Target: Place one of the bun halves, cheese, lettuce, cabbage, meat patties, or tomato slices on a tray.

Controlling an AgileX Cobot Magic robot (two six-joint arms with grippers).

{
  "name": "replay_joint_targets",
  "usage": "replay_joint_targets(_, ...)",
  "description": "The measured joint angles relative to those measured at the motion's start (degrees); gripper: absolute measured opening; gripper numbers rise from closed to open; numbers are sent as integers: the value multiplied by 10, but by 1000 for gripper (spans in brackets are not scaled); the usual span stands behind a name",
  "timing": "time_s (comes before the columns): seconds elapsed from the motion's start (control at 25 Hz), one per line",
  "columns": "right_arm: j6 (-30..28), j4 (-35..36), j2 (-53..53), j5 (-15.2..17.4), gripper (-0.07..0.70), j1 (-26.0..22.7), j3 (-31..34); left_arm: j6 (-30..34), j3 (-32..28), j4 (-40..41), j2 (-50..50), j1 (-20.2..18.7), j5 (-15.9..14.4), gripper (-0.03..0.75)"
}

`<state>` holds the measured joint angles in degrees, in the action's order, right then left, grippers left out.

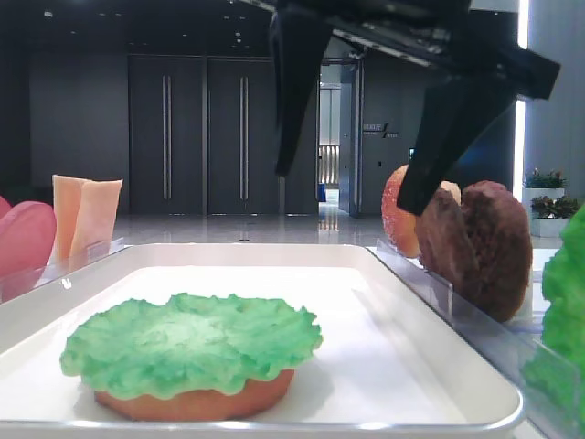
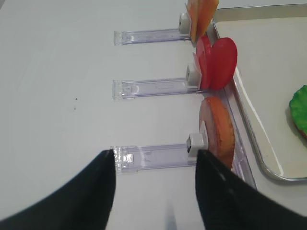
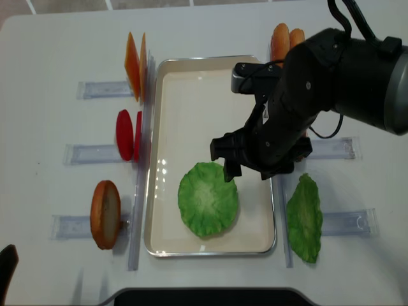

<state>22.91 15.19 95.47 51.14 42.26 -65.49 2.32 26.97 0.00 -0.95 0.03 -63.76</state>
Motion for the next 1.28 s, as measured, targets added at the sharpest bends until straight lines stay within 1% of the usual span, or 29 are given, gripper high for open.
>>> replay_joint_targets(0.08,7,-19,0,32,505,0,-24,0,0,0,0,0,0,408)
replay_joint_targets(0.16,16,-36,-1,56,505,0,-45,0,0,0,0,0,0,408)
replay_joint_targets(0.4,43,-95,-31,108,505,-1,-83,0,0,0,0,0,0,408)
replay_joint_targets(0.52,47,-114,-56,127,505,-18,-89,0,0,0,0,0,0,408)
replay_joint_targets(0.64,39,-118,-80,147,505,-51,-91,0,0,0,0,0,0,408)
replay_joint_targets(0.8,0,-123,-110,178,505,-112,-91,0,0,0,0,0,0,408)
replay_joint_targets(0.88,-22,-125,-121,184,505,-151,-91,0,0,0,0,0,0,408)
replay_joint_targets(1.08,-79,-127,-136,186,505,-251,-91,0,0,0,0,0,0,408)
replay_joint_targets(1.28,-142,-129,-138,187,505,-368,-91,0,0,0,0,0,0,408)
